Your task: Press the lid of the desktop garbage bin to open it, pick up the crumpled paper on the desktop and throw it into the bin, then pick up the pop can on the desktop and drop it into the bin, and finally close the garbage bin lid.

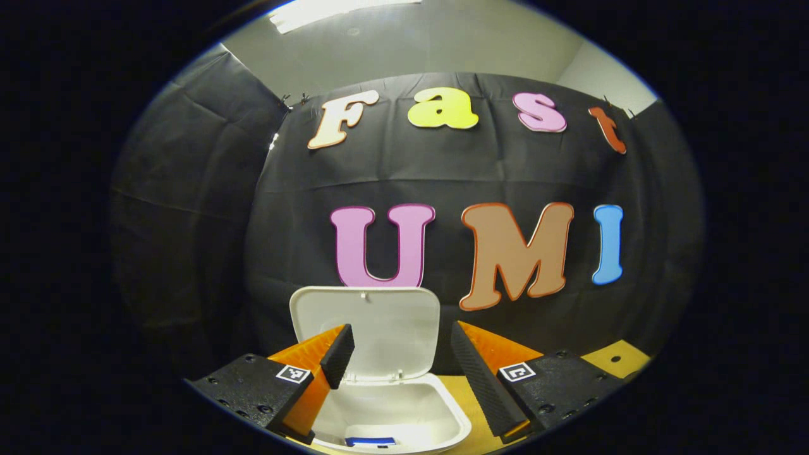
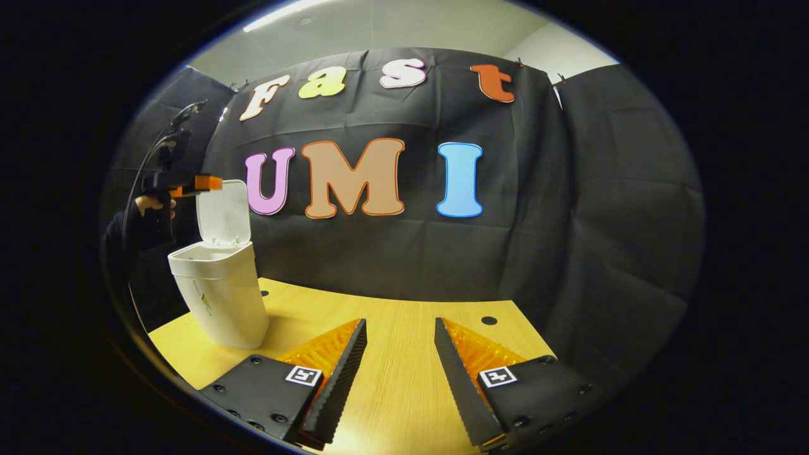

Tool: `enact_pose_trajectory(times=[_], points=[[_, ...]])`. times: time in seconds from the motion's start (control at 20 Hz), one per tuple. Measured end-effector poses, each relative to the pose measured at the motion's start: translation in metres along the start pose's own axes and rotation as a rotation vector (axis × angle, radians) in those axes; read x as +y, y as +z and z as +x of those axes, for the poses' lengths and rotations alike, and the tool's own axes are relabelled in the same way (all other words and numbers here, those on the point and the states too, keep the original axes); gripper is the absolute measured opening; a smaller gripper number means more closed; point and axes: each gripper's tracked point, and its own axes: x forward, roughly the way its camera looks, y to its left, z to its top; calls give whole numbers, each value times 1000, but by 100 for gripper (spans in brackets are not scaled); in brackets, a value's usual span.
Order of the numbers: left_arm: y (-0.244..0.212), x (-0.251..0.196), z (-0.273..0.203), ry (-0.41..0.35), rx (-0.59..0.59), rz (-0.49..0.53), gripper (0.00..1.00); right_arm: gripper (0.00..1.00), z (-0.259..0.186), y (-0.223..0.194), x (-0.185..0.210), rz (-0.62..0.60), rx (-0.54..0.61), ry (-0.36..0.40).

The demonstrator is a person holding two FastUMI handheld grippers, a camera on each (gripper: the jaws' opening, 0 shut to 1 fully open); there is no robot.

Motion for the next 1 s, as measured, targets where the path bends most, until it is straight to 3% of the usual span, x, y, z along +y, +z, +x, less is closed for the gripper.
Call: enact_pose_trajectory(times=[0.35, 0.65, 0.9, 1.0], points=[[51, 30, 38, 36, -2, -6, 93, 75, -5, 3, -4, 11, -21, -7], [35, 44, 81, 41, 97, -33, 93, 75, -11, -2, -11, 15, -12, -30], [-15, 54, 107, 47, 282, -2, 92, 75, -17, -5, -16, 9, -3, -48], [-16, 57, 106, 61, 290, 34, 93, 75, -18, -5, -17, 4, -3, -51]])
